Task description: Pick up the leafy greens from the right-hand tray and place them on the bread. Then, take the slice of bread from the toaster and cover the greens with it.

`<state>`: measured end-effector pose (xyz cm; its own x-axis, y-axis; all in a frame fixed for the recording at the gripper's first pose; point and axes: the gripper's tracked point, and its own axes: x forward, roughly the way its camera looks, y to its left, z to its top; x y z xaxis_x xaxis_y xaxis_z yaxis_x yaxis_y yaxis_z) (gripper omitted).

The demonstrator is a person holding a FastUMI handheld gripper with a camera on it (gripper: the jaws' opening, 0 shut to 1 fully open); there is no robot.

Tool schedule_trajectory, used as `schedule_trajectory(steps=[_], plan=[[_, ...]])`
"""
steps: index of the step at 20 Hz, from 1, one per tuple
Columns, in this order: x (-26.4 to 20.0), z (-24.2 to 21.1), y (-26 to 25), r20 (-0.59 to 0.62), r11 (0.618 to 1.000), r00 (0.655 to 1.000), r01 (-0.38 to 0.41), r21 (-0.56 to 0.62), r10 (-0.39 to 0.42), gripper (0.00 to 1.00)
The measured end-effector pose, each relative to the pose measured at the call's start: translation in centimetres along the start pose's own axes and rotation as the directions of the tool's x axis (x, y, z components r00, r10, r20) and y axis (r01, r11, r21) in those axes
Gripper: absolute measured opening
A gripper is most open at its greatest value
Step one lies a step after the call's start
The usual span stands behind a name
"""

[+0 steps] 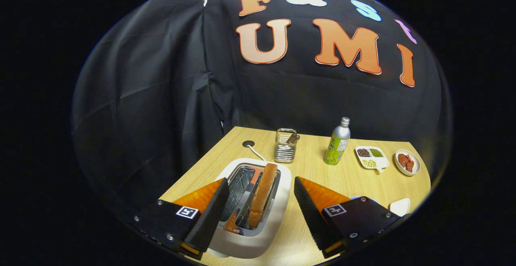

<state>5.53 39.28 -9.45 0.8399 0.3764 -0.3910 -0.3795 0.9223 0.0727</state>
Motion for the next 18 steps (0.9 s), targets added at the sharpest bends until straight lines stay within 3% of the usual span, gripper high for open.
schedule_trajectory(steps=[1, 5, 8, 11, 18], plan=[[0.3, -0.3, 0.0, -0.007, 1.0, 1.0, 0.001, -0.006, -0.001, 0.93], [0.5, -1.4, 0.3, -0.045, 1.0, 0.999, 0.011, -0.016, -0.011, 0.55], [0.3, -0.9, 0.3, -0.032, 1.0, 0.999, 0.018, 0.004, -0.018, 0.12], [-0.4, 0.2, 0.4, -0.009, 1.0, 1.0, 0.014, -0.002, -0.014, 0.07], [-3.0, 4.7, -0.3, 0.071, 0.999, 0.997, -0.021, 0.028, 0.019, 0.06]])
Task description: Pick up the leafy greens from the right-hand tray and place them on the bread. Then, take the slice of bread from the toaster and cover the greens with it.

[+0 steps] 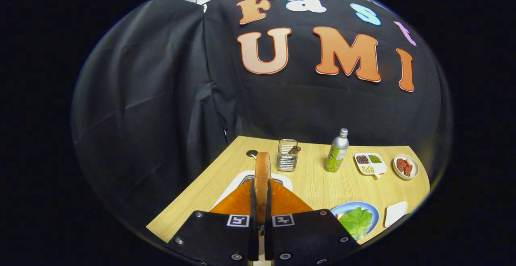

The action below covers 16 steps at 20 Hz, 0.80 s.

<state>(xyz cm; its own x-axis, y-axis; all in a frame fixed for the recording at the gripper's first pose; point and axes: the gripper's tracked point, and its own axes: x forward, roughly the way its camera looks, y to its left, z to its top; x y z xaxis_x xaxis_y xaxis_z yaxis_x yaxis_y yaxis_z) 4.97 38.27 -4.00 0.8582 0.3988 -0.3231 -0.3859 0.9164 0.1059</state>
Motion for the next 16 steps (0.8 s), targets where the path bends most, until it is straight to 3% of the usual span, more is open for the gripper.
schedule_trajectory(steps=[6, 16], plan=[[-1.8, 3.1, -1.6, 0.067, 1.0, 0.998, 0.001, -0.006, 0.0, 0.06], [-3.8, 1.8, -7.6, 0.049, 0.997, 0.996, 0.069, 0.021, -0.07, 0.06]])
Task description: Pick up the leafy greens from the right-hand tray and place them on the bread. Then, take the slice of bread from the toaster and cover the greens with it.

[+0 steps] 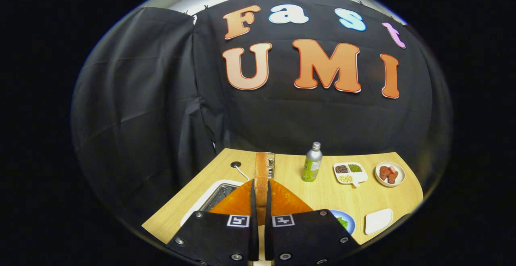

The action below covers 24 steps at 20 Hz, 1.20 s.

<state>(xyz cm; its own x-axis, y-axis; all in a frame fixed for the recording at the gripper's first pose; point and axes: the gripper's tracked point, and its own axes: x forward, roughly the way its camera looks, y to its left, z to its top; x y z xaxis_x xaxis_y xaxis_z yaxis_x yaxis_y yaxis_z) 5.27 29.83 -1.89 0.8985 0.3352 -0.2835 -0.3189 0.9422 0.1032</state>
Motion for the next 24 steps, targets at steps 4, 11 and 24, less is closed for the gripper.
schedule_trajectory(steps=[4, 11, 24], plan=[[-0.4, -1.3, -2.5, -0.021, 0.999, 0.999, 0.031, 0.008, -0.031, 0.06], [-1.0, -4.0, -6.4, -0.063, 0.998, 0.996, 0.058, 0.009, -0.057, 0.06], [-0.9, -11.7, -10.9, -0.202, 0.999, 0.978, 0.051, 0.007, -0.049, 0.06]])
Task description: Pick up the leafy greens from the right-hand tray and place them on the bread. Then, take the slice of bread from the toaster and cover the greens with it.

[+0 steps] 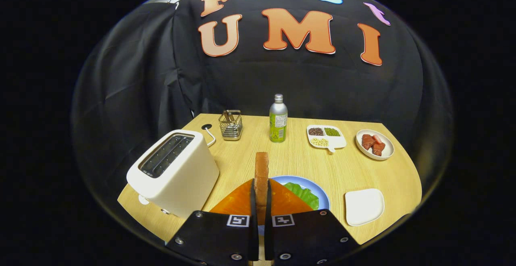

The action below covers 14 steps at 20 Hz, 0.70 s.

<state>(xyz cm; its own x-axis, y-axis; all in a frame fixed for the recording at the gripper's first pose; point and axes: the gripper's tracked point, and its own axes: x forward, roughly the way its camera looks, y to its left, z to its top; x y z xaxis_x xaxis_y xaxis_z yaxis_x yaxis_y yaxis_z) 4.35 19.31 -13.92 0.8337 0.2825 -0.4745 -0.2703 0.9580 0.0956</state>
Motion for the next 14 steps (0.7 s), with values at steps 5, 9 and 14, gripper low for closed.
schedule_trajectory(steps=[5, 9, 14], plan=[[1.1, -1.7, -0.4, -0.011, 0.998, 0.999, -0.049, 0.049, 0.049, 0.06], [1.8, -3.0, -1.1, -0.026, 0.995, 0.997, -0.069, 0.077, 0.071, 0.06], [2.6, -4.6, -2.3, -0.071, 0.99, 0.993, -0.083, 0.116, 0.092, 0.06]])
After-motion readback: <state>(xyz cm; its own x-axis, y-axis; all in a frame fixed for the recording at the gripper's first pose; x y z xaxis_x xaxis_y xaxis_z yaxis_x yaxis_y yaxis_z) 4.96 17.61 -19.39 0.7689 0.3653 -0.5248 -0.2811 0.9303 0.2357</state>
